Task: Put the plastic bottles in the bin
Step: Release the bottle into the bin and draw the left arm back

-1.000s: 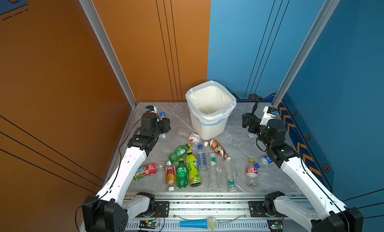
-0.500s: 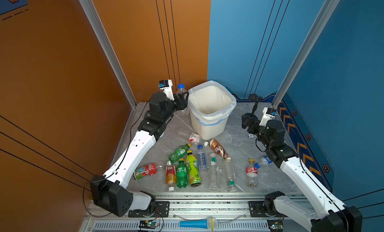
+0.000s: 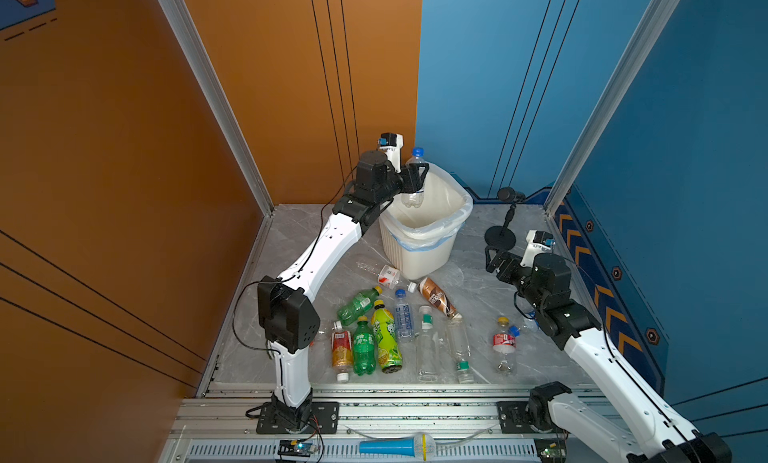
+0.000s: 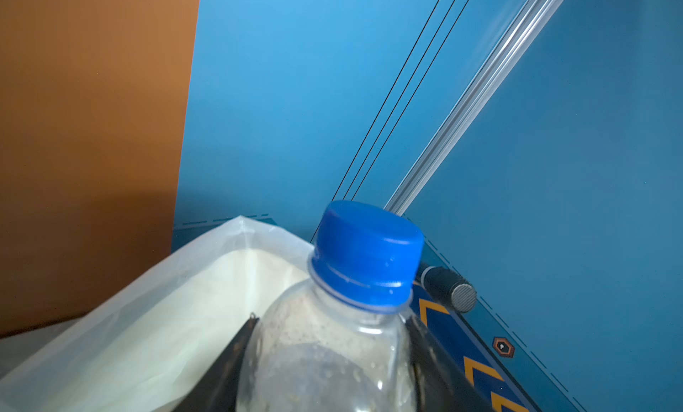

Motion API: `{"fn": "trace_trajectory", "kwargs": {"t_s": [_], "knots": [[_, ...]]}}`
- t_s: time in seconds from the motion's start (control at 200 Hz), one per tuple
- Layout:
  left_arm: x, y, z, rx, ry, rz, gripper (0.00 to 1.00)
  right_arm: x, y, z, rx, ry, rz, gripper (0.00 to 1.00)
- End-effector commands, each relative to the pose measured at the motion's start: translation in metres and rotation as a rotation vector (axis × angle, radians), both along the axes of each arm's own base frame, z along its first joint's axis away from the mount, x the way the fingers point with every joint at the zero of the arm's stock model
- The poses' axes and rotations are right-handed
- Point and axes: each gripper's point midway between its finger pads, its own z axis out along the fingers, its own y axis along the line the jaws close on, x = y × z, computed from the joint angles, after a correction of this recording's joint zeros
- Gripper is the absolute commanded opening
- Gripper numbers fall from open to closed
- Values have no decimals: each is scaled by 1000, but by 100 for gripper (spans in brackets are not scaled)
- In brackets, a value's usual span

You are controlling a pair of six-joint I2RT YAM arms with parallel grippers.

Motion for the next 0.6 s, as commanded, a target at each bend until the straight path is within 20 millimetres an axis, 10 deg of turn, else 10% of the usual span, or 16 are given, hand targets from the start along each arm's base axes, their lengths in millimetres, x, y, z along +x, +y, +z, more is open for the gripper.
{"fn": "trace_trajectory", "kwargs": {"t_s": [0.0, 0.09, 0.461, 0.596], "knots": [[-9, -3, 18, -16, -12, -37, 65, -6, 1, -11, 1, 53, 5, 100], [-14, -2, 16, 8, -6, -37, 99, -10, 3, -18, -1, 87, 16, 100], [-68, 51, 46, 51, -110, 94, 98, -51, 37, -73, -44, 321, 133, 100], [-94, 97, 6, 125, -70, 284, 98, -79, 56, -101, -68, 408, 186, 100]]}}
